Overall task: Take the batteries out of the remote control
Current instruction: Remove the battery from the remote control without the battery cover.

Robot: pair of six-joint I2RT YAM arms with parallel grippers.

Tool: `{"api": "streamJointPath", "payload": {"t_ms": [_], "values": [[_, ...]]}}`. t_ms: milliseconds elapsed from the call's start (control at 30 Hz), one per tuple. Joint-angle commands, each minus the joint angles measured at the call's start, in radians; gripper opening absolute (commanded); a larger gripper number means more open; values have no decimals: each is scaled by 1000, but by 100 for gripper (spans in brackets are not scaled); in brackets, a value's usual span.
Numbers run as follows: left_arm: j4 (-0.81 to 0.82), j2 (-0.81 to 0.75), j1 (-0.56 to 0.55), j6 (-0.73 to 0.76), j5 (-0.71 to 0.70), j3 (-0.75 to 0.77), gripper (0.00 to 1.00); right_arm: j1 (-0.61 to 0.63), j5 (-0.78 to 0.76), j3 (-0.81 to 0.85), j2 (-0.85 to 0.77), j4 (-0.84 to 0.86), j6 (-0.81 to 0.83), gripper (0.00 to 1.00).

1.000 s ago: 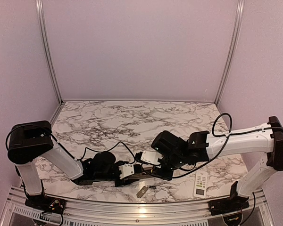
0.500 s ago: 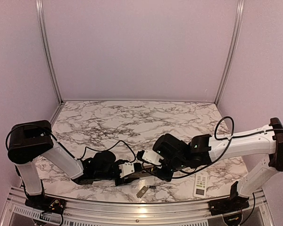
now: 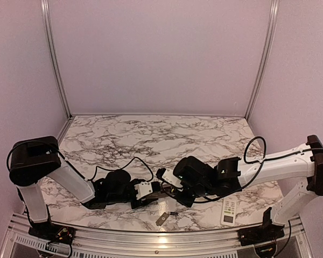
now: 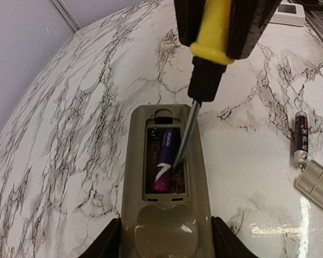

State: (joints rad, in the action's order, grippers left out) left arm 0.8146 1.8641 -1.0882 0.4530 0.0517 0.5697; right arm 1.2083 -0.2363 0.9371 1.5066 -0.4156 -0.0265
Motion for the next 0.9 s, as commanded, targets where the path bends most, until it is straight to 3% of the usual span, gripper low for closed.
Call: {"api": "streamJointPath", "payload": {"t_ms": [0, 367, 600, 867], "values": [[-23, 12, 9, -11, 20, -22, 0, 5, -182, -1, -10, -2, -35, 0], [4, 3, 25, -25, 32, -35, 0, 52, -264, 34, 20, -14, -78, 0], [3, -6, 27, -25, 39, -40, 0, 53, -182, 17, -8, 19, -70, 0], [-37, -12, 27, -26, 95, -23, 0, 53, -25, 49, -59, -59, 8, 0]]}}
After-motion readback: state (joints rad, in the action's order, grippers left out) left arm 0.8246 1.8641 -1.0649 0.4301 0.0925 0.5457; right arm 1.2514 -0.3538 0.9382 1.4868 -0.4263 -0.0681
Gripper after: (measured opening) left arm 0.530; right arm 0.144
